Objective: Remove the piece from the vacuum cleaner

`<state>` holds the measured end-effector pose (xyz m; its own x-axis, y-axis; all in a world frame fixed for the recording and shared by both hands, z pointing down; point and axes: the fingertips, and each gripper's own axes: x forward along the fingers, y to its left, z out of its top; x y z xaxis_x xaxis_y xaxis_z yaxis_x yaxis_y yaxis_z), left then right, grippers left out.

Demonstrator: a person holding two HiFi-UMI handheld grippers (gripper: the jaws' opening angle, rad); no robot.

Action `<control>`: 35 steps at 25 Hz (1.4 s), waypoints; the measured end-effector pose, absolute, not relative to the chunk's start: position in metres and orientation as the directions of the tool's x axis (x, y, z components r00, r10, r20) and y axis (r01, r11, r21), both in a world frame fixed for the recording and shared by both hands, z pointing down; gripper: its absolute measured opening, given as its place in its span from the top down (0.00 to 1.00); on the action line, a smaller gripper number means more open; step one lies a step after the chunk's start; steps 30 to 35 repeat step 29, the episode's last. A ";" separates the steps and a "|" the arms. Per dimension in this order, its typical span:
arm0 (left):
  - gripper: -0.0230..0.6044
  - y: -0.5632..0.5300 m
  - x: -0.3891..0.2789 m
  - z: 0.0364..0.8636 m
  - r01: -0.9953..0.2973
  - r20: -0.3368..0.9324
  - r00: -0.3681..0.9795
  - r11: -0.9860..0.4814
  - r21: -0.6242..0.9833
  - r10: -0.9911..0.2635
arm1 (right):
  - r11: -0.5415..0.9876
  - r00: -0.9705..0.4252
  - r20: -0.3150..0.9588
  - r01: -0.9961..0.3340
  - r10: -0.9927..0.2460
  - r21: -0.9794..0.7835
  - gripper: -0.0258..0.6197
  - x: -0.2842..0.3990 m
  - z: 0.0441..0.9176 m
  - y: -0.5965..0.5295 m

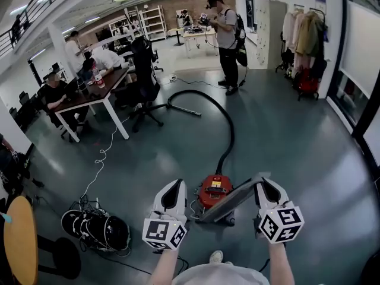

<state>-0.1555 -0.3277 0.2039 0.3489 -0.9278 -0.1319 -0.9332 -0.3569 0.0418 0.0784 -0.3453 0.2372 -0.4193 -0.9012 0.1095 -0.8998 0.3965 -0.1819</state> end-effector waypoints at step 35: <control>0.96 -0.324 -0.139 0.206 -0.931 -0.124 0.357 -0.363 0.028 -0.926 | 0.380 -0.398 0.120 -0.913 -0.909 -0.150 0.88 0.093 0.235 -0.336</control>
